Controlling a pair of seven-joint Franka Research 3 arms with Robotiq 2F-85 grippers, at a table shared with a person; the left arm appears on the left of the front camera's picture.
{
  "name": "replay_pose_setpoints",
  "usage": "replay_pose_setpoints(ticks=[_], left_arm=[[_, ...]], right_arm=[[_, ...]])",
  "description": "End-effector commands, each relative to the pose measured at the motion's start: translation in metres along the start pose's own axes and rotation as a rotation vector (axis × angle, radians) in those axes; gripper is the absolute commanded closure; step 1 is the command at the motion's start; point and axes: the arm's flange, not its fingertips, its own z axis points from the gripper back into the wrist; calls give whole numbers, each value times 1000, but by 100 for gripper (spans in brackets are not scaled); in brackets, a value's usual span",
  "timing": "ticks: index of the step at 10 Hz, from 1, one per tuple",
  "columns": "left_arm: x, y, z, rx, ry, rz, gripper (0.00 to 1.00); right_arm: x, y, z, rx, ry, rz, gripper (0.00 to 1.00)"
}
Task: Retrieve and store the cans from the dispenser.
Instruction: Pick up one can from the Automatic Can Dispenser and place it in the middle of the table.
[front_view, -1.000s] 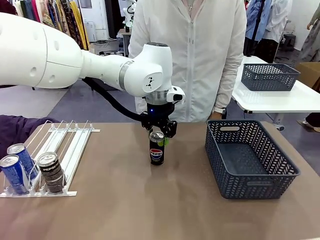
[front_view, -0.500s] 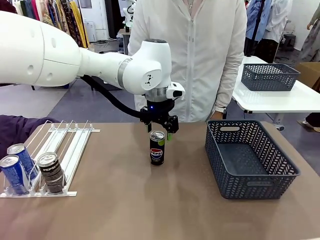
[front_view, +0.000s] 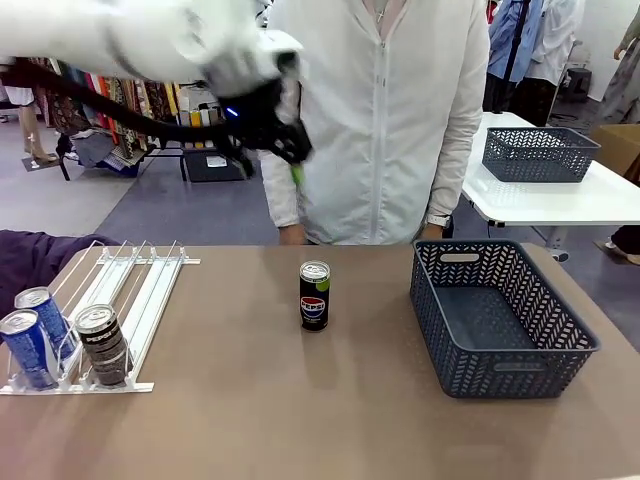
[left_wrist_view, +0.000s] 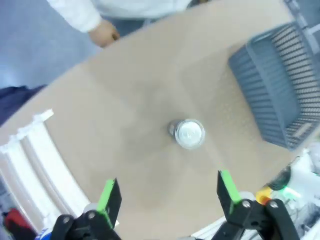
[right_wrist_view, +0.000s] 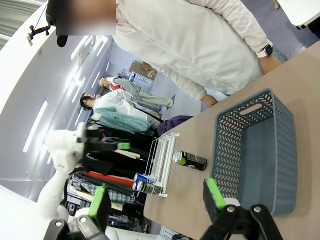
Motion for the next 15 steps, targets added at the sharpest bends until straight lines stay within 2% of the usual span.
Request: replay_pose_setpoints(ticks=[1,2,4,6,8,9,10,15], left_arm=[[-62,79,36,-178,-38,70,0],[-100,132,63,-373,-86,123,0],[-181,217,88,-648,-239,172,0],[-258,260,64,-777,-351,302,0],[-315,285,24,-980,-517,350,0],[-316,290,16,-1013,-506,401,0],[-308,286,42,-891,-442,350,0],[-308,286,42,-891,-442,350,0]], right_arm=[[4,3,-1,23,-19,16,0],[4,3,-1,23,-19,16,0],[4,3,-1,23,-19,16,0],[4,3,-1,23,-19,16,0],[4,3,-1,23,-19,16,0],[4,3,-1,23,-19,16,0],[4,3,-1,23,-19,16,0],[4,3,-1,23,-19,16,0]])
